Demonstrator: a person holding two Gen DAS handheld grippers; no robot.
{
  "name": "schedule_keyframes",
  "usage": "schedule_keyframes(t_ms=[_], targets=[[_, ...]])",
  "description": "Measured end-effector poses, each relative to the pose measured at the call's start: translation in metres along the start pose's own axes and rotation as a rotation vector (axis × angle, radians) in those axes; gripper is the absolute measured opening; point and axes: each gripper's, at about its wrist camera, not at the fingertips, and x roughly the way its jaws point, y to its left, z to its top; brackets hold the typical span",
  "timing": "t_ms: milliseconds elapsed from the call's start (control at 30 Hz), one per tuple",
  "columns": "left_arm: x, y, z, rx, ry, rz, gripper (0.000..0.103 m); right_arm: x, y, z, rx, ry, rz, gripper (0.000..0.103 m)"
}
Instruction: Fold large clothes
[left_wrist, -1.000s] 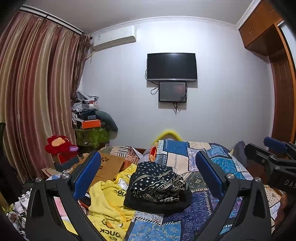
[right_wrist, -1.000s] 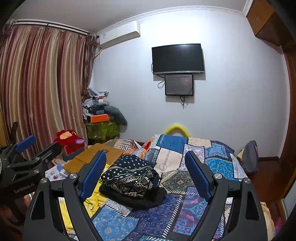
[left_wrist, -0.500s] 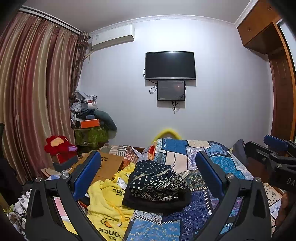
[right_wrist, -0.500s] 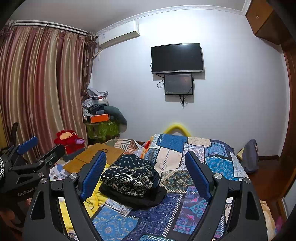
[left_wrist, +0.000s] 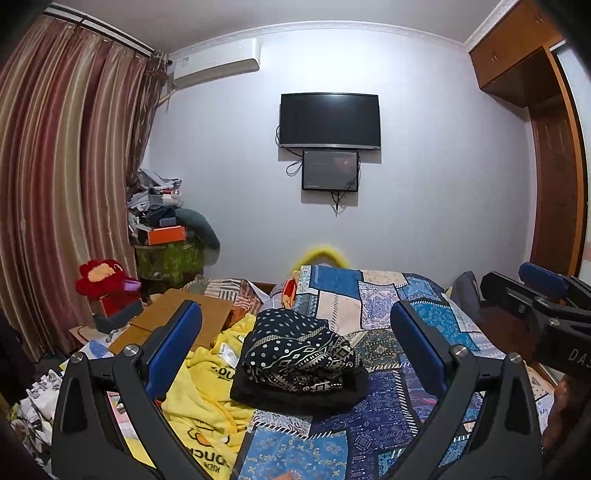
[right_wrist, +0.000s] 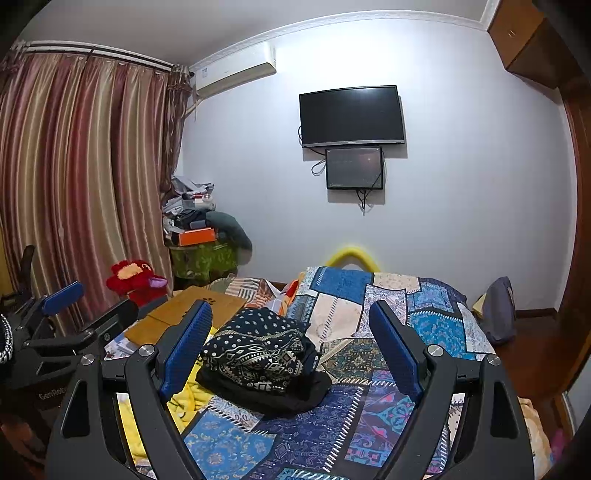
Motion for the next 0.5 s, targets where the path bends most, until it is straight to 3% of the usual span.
schedule_keyframes(t_ms=[500], targets=[[-0.0010, 0.0015, -0.0001, 0.008, -0.009, -0.004, 0.102, 0.0012, 0.0023, -0.0010, 0.001, 0.004, -0.011, 0.085]])
